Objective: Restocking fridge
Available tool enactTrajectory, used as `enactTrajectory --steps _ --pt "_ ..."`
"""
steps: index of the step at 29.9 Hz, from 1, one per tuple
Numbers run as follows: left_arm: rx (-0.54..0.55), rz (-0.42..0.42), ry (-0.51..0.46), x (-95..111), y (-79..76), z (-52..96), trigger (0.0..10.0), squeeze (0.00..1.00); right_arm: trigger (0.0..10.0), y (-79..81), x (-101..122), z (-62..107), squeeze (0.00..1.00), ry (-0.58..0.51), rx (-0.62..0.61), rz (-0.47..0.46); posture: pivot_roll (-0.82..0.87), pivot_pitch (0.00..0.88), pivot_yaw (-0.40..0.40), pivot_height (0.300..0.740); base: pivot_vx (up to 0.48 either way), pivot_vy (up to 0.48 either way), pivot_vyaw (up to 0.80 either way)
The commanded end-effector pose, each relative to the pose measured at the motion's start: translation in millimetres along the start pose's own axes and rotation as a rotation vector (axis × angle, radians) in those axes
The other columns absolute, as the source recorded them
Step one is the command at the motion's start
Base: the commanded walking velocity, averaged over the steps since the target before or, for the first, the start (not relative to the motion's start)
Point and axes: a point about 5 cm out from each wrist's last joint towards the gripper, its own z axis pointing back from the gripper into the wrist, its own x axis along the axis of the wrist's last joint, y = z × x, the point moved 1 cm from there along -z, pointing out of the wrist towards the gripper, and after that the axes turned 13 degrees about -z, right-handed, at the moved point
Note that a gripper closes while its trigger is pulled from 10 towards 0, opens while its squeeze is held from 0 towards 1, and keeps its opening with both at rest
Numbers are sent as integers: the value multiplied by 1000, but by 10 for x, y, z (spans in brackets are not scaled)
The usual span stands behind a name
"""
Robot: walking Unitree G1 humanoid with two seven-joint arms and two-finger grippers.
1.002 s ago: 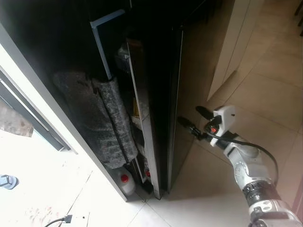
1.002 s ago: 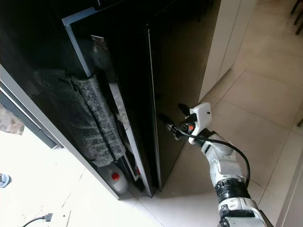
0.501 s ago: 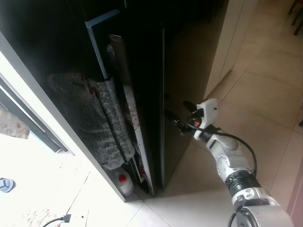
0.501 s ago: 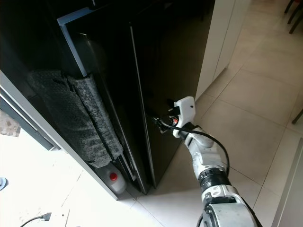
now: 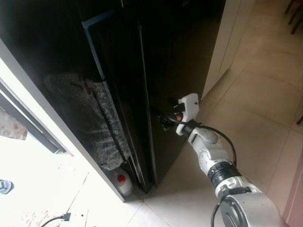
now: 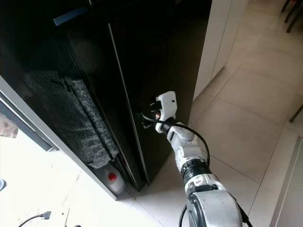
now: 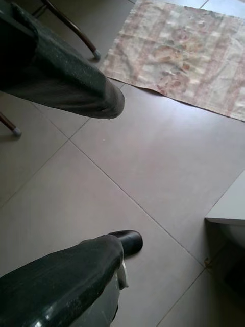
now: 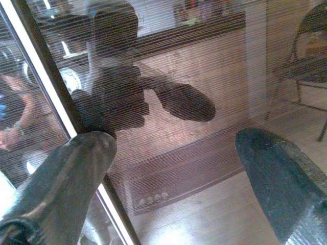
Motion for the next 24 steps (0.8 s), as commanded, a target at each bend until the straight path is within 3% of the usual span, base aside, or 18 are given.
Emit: enactTrajectory --steps 1,3,9,24 --pt "12 5 29 -83 35 14 10000 0 10000 262 -62 -159 0 35 107 21 -59 53 92 740 0 0 0" --pt "14 7 30 -79 49 12 10000 0 10000 413 -111 -264 0 50 140 12 -58 52 94 740 0 0 0" --pt "14 5 24 -57 52 7 10000 0 10000 561 -127 -383 0 67 163 -14 -52 47 97 740 0 0 0" --pt "11 2 25 -67 33 11 10000 0 10000 686 -61 -534 0 106 157 -8 -33 31 90 740 0 0 0"
